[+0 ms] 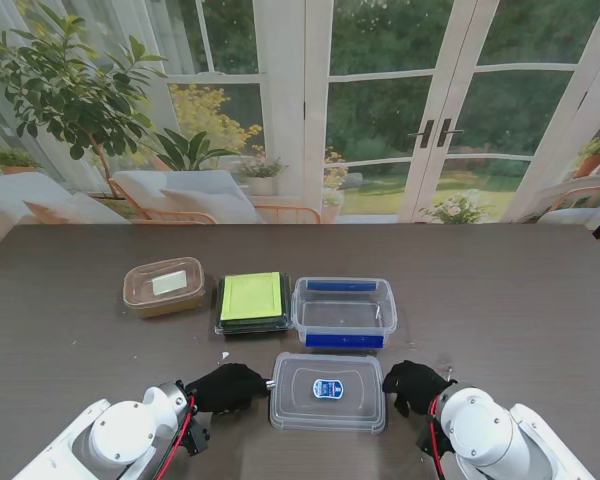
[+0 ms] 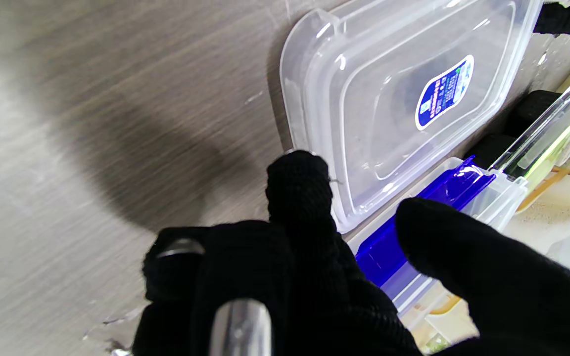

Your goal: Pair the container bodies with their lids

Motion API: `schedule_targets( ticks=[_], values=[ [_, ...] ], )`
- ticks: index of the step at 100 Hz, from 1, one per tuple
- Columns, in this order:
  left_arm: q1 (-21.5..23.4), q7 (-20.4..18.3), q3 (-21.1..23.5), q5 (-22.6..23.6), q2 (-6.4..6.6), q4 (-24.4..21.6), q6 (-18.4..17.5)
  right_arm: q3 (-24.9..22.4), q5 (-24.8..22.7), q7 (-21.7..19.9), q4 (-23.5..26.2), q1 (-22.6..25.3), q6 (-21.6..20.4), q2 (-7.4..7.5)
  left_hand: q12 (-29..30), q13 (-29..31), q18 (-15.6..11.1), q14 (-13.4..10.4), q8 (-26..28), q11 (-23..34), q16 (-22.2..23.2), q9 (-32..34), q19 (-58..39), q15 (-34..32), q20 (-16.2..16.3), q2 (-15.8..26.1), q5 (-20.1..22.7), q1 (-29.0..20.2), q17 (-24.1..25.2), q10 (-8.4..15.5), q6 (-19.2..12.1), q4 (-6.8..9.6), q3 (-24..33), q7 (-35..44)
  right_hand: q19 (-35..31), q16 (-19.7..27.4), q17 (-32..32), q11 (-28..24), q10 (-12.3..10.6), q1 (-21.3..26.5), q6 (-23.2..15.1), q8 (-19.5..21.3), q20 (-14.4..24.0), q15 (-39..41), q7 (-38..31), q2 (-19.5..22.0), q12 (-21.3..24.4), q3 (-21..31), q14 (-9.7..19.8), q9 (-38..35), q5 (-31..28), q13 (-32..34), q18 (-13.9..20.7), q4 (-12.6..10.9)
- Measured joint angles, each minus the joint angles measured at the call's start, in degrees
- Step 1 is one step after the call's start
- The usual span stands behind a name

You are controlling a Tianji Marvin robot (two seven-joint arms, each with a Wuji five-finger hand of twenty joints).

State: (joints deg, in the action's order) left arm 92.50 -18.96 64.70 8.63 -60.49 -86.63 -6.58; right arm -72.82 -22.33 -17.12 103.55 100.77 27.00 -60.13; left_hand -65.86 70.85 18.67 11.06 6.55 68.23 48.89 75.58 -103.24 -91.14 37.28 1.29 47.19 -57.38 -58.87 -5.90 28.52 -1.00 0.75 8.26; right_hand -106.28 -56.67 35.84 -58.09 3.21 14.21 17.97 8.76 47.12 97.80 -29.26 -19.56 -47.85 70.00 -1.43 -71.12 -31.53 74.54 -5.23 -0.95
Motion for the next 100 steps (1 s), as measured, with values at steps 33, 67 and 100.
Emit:
schedule_targets(
  ticks=[33,67,100],
  values=[
    [1.68,0.95,1.06,-0.85,-0.13,-0.71,-1.18,-1.0,2.29,1.31,0.63,2.04,-1.54,-0.5,0.01,0.04,0.0,0.0,0.0,0.06,-0.01,0.47,-0.01,-0.4,-0.05,0.0,-0.48,0.0,0.0,-0.17,2.67,0.0,0.0,-0.42,0.0,0.0,0.0,0.0,0.0,0.0,1.41,0.0,0.0,0.0,0.0,0.0,0.0,-0.01,0.0,0.0,-0.08,0.0,0.0,0.0],
    [3.15,1.17,2.15,-1.1,-0.12,-2.64,-1.3,-1.74,3.78,2.46,1.23,3.49,-2.48,-0.95,0.25,0.07,0.0,0.0,-0.01,0.06,-0.03,0.61,-0.03,-0.45,-0.08,0.0,-0.5,0.0,-0.02,-0.2,3.31,0.0,0.0,-0.48,-0.01,0.0,0.0,0.0,0.0,0.0,4.28,0.01,0.0,0.01,0.0,0.0,0.0,-0.01,0.0,0.0,-0.14,0.0,0.0,0.0],
    [3.8,0.93,2.92,-1.1,-0.08,-3.64,-1.3,-2.94,5.37,3.92,2.51,5.14,-3.4,-1.39,0.46,0.07,0.0,0.33,-0.02,0.06,-0.07,0.63,-0.06,-0.46,-0.12,0.01,-0.52,0.0,-0.02,-0.46,3.63,0.0,0.0,-0.51,-0.01,0.0,0.0,0.0,0.0,0.0,4.79,0.01,-0.01,0.01,0.0,0.01,0.0,-0.01,0.0,0.0,-0.15,0.0,0.0,0.0]
  ],
)
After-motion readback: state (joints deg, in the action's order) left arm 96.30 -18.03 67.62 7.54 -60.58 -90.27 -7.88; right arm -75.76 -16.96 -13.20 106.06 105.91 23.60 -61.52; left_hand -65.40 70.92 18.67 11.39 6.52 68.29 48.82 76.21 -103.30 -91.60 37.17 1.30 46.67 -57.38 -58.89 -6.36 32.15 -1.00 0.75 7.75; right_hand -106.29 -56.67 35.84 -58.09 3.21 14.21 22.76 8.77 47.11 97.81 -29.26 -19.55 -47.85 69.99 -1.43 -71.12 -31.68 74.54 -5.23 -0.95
